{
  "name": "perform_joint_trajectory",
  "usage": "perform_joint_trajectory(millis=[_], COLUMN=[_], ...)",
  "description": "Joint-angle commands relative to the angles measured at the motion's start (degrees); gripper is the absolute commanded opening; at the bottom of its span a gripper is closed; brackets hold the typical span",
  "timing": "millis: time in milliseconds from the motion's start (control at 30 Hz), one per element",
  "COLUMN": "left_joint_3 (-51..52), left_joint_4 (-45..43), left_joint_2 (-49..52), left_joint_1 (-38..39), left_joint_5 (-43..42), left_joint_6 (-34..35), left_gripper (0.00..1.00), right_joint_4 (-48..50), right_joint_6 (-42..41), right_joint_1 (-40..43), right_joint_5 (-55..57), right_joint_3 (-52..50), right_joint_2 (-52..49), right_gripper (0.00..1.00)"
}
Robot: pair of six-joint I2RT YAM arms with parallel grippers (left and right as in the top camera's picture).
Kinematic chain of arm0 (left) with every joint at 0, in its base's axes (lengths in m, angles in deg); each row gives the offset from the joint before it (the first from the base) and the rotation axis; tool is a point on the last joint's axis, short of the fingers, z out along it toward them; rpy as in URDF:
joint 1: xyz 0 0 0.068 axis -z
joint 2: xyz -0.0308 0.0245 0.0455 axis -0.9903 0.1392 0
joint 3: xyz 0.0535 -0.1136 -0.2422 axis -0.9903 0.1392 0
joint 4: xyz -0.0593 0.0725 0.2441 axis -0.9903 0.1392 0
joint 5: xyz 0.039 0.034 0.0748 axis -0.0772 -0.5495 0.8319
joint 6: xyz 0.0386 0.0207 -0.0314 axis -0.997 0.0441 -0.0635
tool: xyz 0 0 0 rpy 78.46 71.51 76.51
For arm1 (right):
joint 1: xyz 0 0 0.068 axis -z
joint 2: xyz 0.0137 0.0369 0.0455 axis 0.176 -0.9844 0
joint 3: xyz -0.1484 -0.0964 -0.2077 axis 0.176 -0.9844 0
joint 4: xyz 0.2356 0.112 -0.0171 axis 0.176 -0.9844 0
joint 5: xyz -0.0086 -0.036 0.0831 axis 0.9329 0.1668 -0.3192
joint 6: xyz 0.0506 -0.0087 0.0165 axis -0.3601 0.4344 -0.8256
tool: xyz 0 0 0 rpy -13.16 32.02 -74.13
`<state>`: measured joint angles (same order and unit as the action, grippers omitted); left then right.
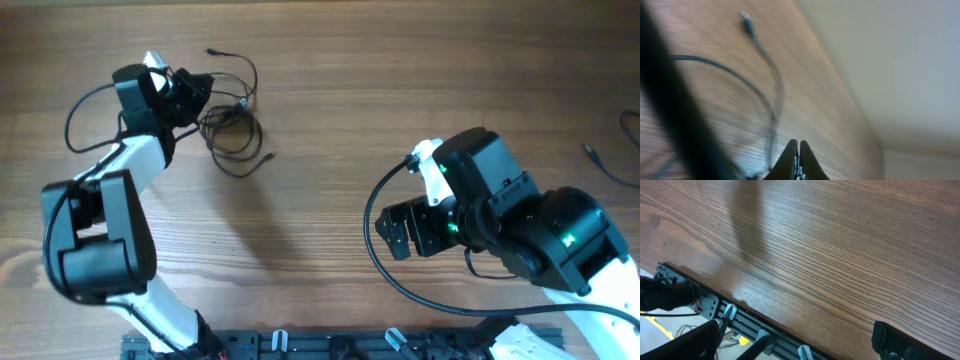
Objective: Untangle cables
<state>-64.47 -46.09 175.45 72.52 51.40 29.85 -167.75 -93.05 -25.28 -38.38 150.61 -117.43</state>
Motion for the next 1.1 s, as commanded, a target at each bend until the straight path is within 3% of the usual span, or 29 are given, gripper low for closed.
perform_joint_trajectory(millis=[0,133,400,667,767,900,1067], left_joint_3=[-1.97,-4.52,-11.54,-20.55,-23.19,-27.26,-30.03], left_joint_4=[-0.5,-0.55,-1.86,-16.79,-18.71,-19.02,-24.17], left_joint_2=[-7.78,-15.52,-28.5,-32.02,-32.02,-32.02,-31.89], left_joint_1=[0.26,0.28,0.35,3.23,4.96,8.04,10.6], left_joint_5=[-8.0,-12.92,-13.44,-13.66,-12.55,-9.2,-6.86], left_joint_6=[1.99,3.82,13.46,24.7,24.96,24.85,23.54], left_gripper=[0.04,0.04,0.04,0.04,0.04,0.04,0.04], right_joint_4=[-0.28,-0.85,-1.09,-0.98,-0.66,1.38,7.17], right_joint_6=[0.96,0.98,1.01,2.51,2.84,6.16,19.04], right_joint_1=[-0.17,-0.17,-0.17,-0.17,-0.17,-0.2,-1.09], right_joint_5=[-0.57,-0.55,-0.55,-0.57,-0.57,-3.61,-14.08], right_joint_3=[-0.15,-0.22,-0.22,-1.25,-1.25,-1.25,-1.25], right_joint_2=[-0.13,-0.31,-0.87,-3.43,-5.03,-8.17,-12.76], right_gripper=[1.0,1.0,1.0,1.0,1.0,1.0,1.0])
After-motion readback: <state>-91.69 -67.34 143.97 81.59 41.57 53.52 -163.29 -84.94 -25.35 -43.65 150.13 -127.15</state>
